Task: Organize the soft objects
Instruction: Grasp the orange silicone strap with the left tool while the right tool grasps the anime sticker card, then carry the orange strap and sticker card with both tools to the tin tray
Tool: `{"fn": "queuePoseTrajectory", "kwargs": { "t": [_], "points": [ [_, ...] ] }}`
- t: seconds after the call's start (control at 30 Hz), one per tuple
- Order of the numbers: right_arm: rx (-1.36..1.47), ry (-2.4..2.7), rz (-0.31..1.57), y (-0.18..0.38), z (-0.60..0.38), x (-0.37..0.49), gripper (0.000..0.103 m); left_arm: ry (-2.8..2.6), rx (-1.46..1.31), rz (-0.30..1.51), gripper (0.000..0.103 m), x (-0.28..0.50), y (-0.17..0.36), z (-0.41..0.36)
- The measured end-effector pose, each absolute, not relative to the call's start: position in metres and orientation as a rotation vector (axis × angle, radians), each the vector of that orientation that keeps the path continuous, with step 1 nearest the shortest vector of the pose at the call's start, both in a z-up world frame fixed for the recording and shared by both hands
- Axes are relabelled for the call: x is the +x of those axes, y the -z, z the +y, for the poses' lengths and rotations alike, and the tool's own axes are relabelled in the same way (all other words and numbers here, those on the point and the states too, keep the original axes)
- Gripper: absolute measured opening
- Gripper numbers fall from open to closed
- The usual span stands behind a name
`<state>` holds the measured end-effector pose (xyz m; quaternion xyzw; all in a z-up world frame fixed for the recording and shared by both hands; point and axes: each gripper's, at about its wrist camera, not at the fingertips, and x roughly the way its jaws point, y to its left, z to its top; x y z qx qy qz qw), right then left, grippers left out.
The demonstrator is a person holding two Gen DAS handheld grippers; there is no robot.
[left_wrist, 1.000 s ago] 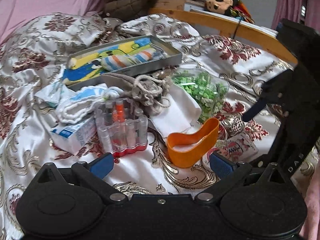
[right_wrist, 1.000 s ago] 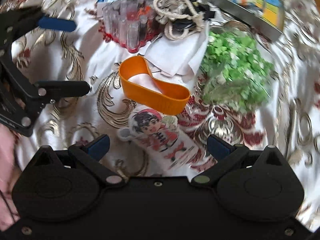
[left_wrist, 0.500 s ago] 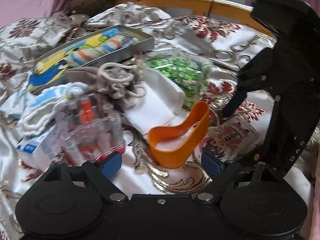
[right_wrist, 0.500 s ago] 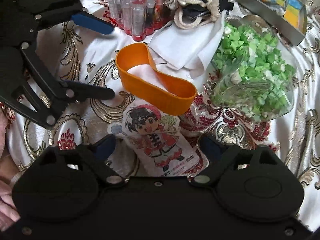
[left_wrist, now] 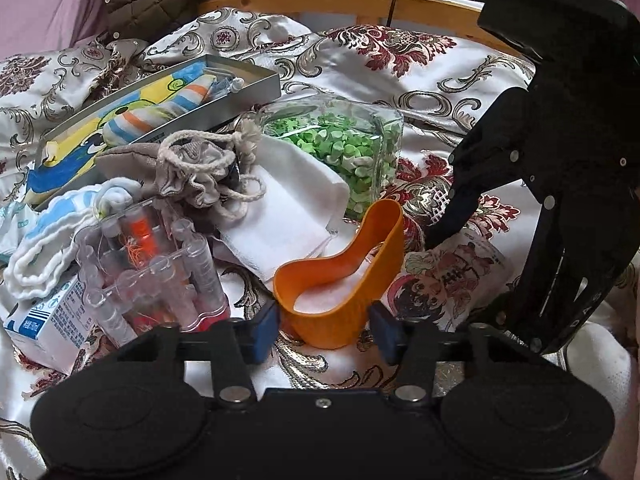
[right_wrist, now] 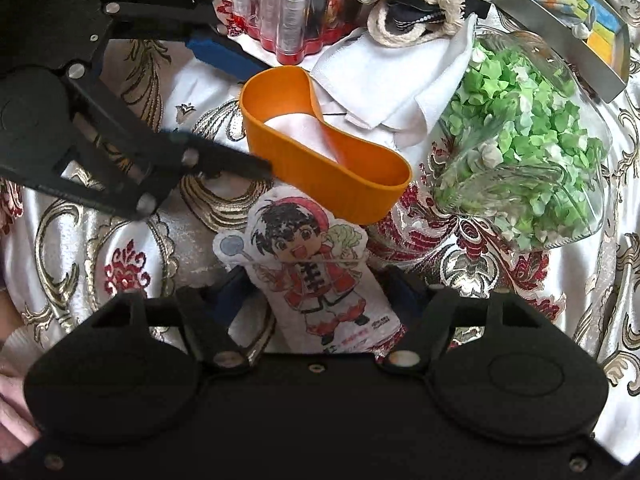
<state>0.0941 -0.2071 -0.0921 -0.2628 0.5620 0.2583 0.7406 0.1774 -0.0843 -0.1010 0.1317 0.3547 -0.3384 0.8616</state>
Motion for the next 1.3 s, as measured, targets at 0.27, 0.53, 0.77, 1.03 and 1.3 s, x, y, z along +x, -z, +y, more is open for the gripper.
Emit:
{"fn": "queuePoseTrajectory", "kwargs": {
  "t": [0.27,0.53,0.77,1.03,1.3],
  "points": [
    [-0.566,-0.562,1.228,0.085,-0.209,0.09,0.062,0.7,0.264,0.75,0.036,0.177,0.098,-0.084],
    [-0.555,-0.543,1.185,0.07,-0.216,0.086,0.062,0.651,0.193,0.773,0.02,0.177,0.085,-0.076],
    [-0.552,-0.542,1.105,0.045,-0.22,0.072,0.062,0.589,0.149,0.707,0.016,0.153,0.054,-0.071],
    [-0.505,-0.542,0.962,0.011,-0.232,0.056,0.062,0.507,0.043,0.575,0.016,0.134,0.021,-0.058],
    [-0.377,-0.442,0.77,-0.028,-0.253,0.049,0.062,0.379,-0.022,0.46,0.016,0.134,0.006,-0.049]
  ]
}}
